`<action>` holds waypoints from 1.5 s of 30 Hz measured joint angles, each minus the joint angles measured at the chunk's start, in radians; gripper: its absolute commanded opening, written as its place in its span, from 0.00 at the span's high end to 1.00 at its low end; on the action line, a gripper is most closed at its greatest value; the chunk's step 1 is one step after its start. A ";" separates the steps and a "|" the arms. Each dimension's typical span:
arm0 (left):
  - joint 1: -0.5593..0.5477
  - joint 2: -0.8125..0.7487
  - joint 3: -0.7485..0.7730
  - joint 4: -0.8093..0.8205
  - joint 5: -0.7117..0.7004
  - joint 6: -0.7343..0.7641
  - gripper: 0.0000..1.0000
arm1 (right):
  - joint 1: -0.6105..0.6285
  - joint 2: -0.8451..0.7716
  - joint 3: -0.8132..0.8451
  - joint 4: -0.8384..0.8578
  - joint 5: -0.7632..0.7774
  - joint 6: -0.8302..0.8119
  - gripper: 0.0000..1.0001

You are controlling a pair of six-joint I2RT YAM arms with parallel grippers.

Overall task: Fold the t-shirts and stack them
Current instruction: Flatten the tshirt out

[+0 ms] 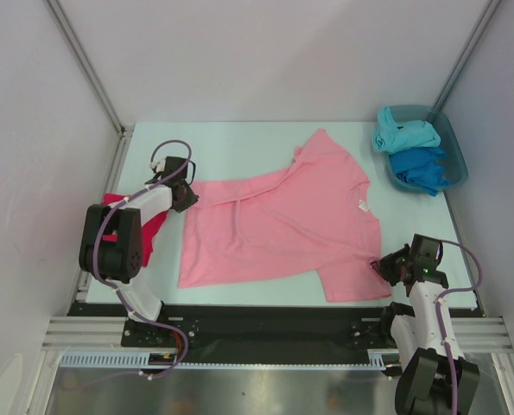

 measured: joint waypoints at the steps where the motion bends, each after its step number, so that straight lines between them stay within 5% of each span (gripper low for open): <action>1: 0.000 0.000 0.000 0.003 0.004 0.000 0.69 | 0.000 0.000 0.000 0.000 0.000 0.000 1.00; 38: 0.000 0.055 0.000 0.033 0.045 0.009 0.71 | -0.017 0.000 0.000 0.000 -0.034 0.004 1.00; 45: 0.001 0.057 0.002 0.032 0.049 0.021 0.92 | -0.018 0.003 0.000 0.000 -0.037 0.004 1.00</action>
